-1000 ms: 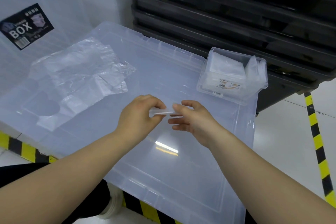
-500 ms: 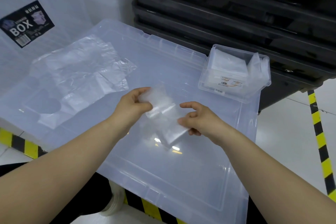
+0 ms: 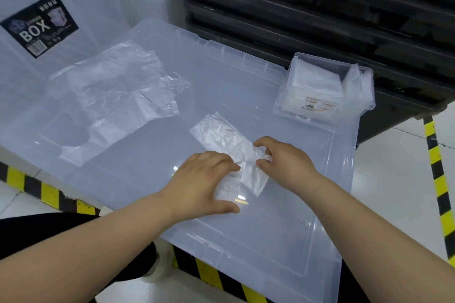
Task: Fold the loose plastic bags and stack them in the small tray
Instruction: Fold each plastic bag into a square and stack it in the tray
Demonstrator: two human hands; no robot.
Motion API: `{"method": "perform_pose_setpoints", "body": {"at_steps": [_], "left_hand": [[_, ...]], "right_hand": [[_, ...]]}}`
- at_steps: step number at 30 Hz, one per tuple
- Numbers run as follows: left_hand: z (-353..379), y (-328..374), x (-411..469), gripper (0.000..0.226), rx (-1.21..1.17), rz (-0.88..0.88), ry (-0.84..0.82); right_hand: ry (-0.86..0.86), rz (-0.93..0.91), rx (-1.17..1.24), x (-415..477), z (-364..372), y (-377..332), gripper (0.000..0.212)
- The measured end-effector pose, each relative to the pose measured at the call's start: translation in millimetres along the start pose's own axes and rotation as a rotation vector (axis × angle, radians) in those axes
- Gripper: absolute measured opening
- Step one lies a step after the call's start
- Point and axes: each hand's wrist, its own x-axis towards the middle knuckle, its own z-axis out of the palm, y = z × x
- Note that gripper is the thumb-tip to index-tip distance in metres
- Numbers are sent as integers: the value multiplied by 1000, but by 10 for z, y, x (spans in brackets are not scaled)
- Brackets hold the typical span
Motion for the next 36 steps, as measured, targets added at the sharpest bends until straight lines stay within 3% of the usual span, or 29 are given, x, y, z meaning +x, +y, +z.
{"method": "perform_pose_setpoints", "body": {"at_steps": [6, 9, 11, 14, 16, 21, 25, 30, 36], "left_hand": [[46, 44, 148, 37, -48, -145, 94], [-31, 46, 239, 36, -187, -359, 146], [-42, -57, 302, 24, -311, -514, 199], [-62, -217, 369, 25, -341, -660, 285], [-74, -255, 368, 25, -296, -627, 326], [-47, -98, 161, 22, -53, -126, 379], [-35, -44, 19, 21, -95, -104, 400], [134, -8, -23, 49, -31, -47, 134], [131, -70, 93, 38, -34, -123, 189]], "right_hand": [[13, -5, 14, -2, 0, -6, 40], [11, -1, 25, -4, -7, -4, 40], [4, 3, 38, -4, -8, -2, 42], [3, 16, 63, -2, -10, 3, 45], [0, 36, 105, 9, -10, 13, 50], [6, 154, 392, 41, -19, 46, 58], [13, 200, 476, 39, -18, 29, 61], [17, 244, 628, 39, 6, -20, 64], [-75, 213, 716, 25, 71, -85, 56]]}}
